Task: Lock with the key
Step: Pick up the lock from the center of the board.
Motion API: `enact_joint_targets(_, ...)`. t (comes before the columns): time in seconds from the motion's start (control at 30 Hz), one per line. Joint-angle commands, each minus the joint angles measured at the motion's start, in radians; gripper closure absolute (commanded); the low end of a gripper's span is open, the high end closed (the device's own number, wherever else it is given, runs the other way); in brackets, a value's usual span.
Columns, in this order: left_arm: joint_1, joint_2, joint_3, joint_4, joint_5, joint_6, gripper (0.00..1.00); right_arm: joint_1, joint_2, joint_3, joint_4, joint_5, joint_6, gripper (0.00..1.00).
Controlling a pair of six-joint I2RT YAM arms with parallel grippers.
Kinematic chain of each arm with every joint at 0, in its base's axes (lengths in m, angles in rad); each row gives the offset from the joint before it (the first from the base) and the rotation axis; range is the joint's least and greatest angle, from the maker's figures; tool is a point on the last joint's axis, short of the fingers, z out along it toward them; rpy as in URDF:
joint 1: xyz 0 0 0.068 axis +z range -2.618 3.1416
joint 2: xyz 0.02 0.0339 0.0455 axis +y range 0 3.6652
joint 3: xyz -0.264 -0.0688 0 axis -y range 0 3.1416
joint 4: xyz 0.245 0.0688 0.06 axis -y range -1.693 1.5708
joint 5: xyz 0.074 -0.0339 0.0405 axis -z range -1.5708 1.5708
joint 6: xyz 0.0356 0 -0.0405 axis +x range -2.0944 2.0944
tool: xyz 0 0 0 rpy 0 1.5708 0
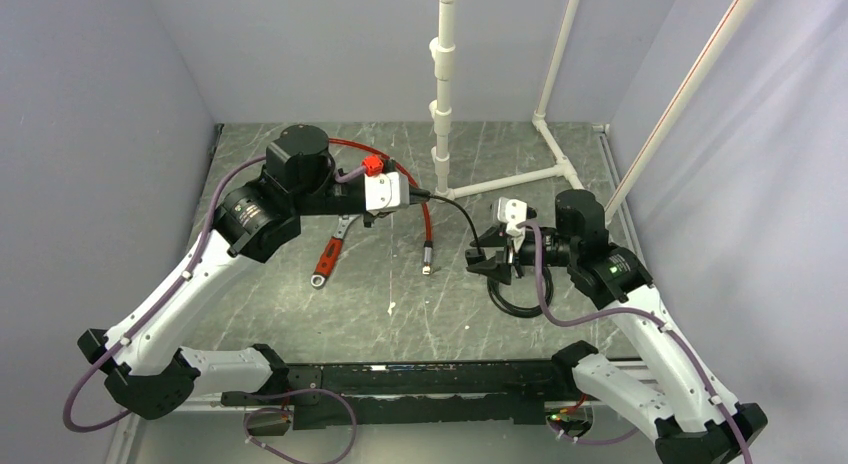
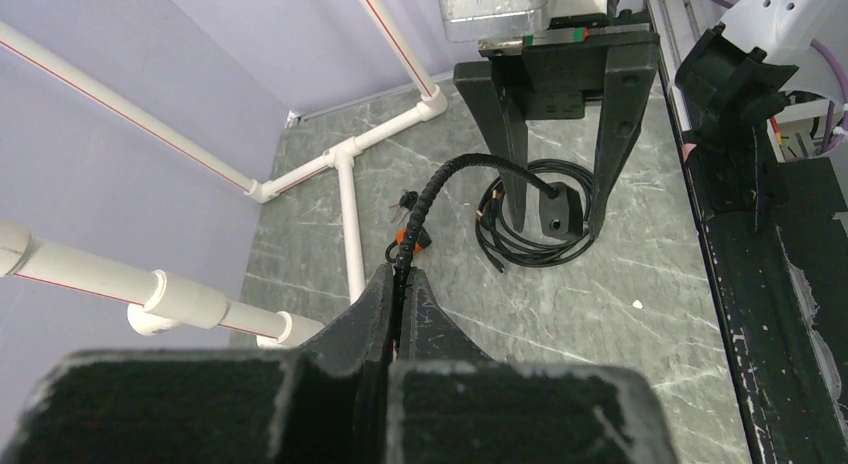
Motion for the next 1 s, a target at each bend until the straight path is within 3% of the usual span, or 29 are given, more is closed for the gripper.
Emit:
enact_joint_targets(0.0,0.006,-0.001,0.037,0.075,0.020,-0.043,1.00,-0.002,0.007,0.015,0.021,-0.030,-0.011,0.51)
enact_joint_targets(0.17,0.018,-0.004,0.031,0.089,0.013,-0.071,1.00,-0.002,0.007,0.008,0.027,-0.047,0.003,0.66)
enact_joint_targets(0.27,0.028,-0.008,0.020,0.090,0.007,-0.091,1.00,-0.002,0.004,0.004,0.030,-0.044,0.010,0.82)
enact_joint_targets(0.33,0.036,-0.012,0.006,0.095,-0.002,-0.125,1.00,-0.002,0.006,0.008,0.034,-0.026,0.023,0.99)
enact_joint_targets(0.63,0.054,-0.041,-0.094,-0.064,-0.063,-0.102,1.00,-0.002,0.053,0.044,0.024,0.079,0.070,1.00)
enact_joint_targets(0.73,0.055,-0.039,-0.096,-0.148,-0.085,-0.087,0.83,-0.003,0.075,0.061,-0.016,0.095,0.033,1.00)
enact_joint_targets(0.87,0.056,-0.017,-0.050,-0.285,-0.106,-0.052,0.43,-0.002,0.105,0.086,-0.066,0.103,0.002,1.00)
enact_joint_targets(0.97,0.061,-0.002,0.000,-0.366,-0.119,-0.020,0.24,-0.003,0.122,0.093,-0.095,0.108,-0.015,1.00)
